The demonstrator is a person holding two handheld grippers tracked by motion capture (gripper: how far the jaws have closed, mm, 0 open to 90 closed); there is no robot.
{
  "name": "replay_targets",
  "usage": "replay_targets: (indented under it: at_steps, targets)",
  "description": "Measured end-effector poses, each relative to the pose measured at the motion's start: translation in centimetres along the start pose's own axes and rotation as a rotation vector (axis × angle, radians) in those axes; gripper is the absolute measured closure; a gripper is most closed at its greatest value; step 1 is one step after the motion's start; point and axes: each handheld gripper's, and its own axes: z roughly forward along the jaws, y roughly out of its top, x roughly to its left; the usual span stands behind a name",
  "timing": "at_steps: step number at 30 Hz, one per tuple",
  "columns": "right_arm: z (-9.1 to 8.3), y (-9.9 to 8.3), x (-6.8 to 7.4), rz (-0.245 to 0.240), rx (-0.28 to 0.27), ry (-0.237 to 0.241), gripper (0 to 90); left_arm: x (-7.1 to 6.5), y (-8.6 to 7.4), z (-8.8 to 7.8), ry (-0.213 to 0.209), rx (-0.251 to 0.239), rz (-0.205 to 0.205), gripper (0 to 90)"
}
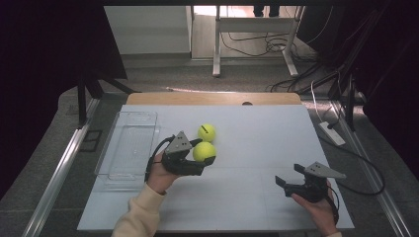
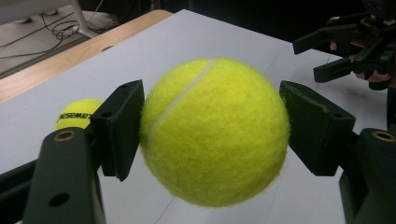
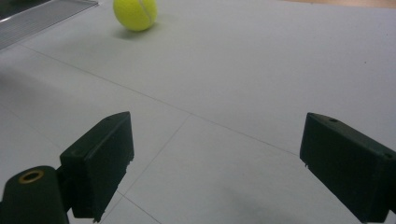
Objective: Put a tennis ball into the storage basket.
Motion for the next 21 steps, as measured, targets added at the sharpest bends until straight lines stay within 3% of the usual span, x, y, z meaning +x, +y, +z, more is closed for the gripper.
replay_targets:
  at_steps: [21]
  targets:
    - [0.0,0.0,0.0,0.001,0.0,-0.003,9.9,1.3,0.0,-1.7,0.046,-0.044,-0.031,26.6]
